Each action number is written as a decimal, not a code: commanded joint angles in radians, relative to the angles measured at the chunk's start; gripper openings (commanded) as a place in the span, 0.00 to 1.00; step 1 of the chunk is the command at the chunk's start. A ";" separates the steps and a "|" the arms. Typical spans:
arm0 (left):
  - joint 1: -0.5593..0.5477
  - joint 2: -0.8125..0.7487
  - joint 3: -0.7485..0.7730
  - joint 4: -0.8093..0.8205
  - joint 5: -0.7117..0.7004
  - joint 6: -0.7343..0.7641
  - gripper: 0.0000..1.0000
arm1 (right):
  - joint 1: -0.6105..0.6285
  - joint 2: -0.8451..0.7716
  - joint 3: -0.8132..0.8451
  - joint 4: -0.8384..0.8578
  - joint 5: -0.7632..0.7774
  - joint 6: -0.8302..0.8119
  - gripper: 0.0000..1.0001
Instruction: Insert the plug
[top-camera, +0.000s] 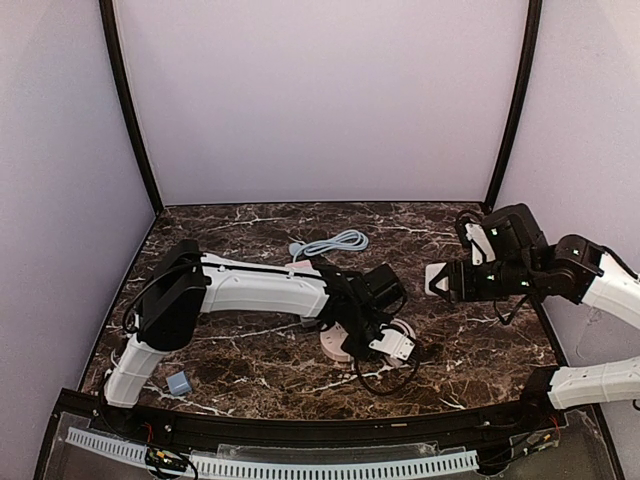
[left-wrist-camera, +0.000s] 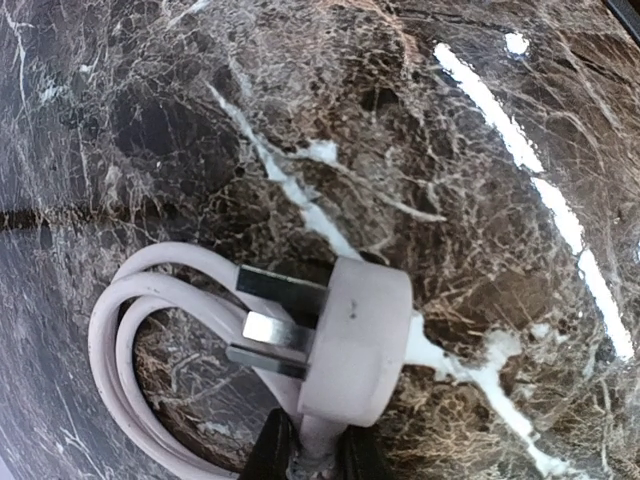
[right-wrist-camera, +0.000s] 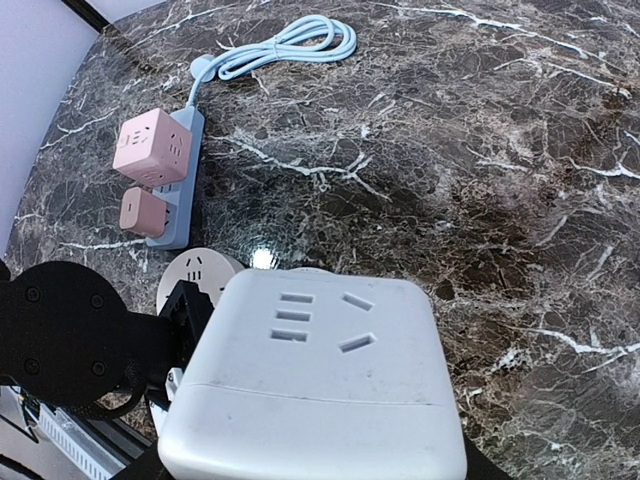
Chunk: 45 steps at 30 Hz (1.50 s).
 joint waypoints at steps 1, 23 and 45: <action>-0.004 0.006 0.041 -0.077 -0.003 -0.079 0.12 | -0.010 -0.010 0.010 0.026 0.011 -0.005 0.02; -0.069 0.190 0.450 -0.384 -0.400 -1.126 0.12 | -0.010 0.011 0.069 0.025 0.032 -0.017 0.00; -0.012 0.206 0.416 -0.214 -0.314 -1.338 0.51 | -0.009 0.090 0.111 0.013 0.018 -0.037 0.00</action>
